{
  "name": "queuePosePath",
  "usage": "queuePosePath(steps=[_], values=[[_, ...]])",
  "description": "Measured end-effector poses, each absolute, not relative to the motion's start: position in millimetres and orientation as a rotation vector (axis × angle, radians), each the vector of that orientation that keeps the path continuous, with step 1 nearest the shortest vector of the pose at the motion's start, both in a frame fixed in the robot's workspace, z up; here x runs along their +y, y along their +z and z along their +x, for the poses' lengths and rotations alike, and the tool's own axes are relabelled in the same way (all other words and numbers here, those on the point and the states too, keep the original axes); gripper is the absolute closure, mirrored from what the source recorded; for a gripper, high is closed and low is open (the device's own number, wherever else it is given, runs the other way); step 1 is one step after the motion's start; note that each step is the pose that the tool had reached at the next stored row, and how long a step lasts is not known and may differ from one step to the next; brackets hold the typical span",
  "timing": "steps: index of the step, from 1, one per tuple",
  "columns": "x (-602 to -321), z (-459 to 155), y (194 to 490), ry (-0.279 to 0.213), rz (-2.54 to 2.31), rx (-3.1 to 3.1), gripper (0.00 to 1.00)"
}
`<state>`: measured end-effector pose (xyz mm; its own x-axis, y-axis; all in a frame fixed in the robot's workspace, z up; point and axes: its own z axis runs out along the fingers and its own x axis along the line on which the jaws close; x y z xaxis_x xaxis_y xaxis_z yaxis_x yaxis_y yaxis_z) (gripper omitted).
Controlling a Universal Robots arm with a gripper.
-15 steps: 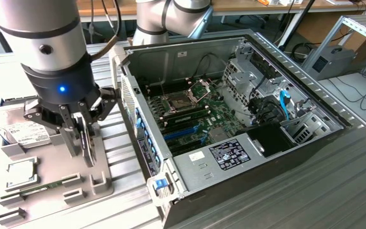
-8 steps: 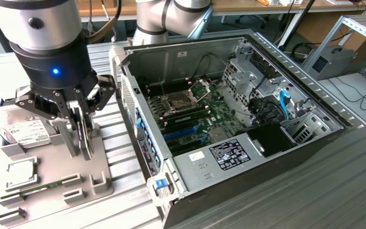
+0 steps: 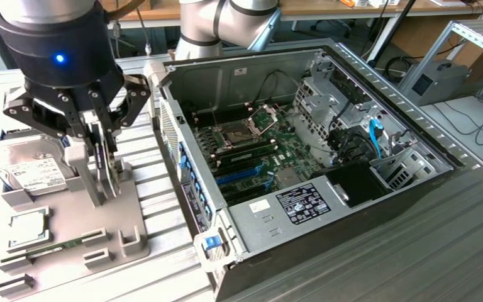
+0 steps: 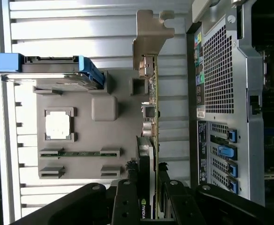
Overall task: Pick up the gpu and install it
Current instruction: 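Pick up the gpu and move the gpu toward the slot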
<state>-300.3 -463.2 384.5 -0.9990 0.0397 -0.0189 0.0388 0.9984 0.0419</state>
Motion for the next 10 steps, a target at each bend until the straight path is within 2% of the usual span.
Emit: queuePosePath(steps=[10], values=[[-463.2,-300.3,417.2,0.065,0.061,3.121,0.73]])
